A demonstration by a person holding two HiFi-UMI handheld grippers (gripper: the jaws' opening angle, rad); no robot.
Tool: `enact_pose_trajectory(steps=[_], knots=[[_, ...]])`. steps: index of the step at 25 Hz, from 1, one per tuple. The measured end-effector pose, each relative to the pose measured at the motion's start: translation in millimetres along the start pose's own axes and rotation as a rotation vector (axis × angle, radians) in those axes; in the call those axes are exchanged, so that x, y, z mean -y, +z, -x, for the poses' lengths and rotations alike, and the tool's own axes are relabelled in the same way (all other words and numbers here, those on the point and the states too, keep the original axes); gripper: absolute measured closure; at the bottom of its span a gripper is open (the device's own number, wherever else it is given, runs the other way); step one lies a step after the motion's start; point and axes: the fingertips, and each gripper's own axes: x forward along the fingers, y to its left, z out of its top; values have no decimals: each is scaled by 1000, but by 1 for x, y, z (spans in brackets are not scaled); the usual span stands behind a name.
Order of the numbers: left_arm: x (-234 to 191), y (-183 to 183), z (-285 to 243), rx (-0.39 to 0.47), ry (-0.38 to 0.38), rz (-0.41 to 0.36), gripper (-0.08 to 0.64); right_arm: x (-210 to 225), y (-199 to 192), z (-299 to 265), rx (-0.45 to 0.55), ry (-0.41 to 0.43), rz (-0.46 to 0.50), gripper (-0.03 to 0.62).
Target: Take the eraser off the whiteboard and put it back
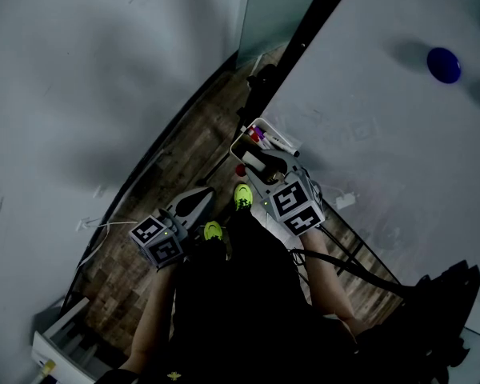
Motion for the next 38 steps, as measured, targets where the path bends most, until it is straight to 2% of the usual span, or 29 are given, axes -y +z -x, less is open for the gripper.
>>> enact_pose_trajectory(steps=[13,24,38], knots=[[3,0,-2,-4,-13,5,551,0,5,1,22,0,-14,430],[8,7,-3,4,-36,1,551,-8,13,4,33,32,-1,411],[13,12,-1,-3,-68,-29,551,-6,27,19,70,-28,2,411]])
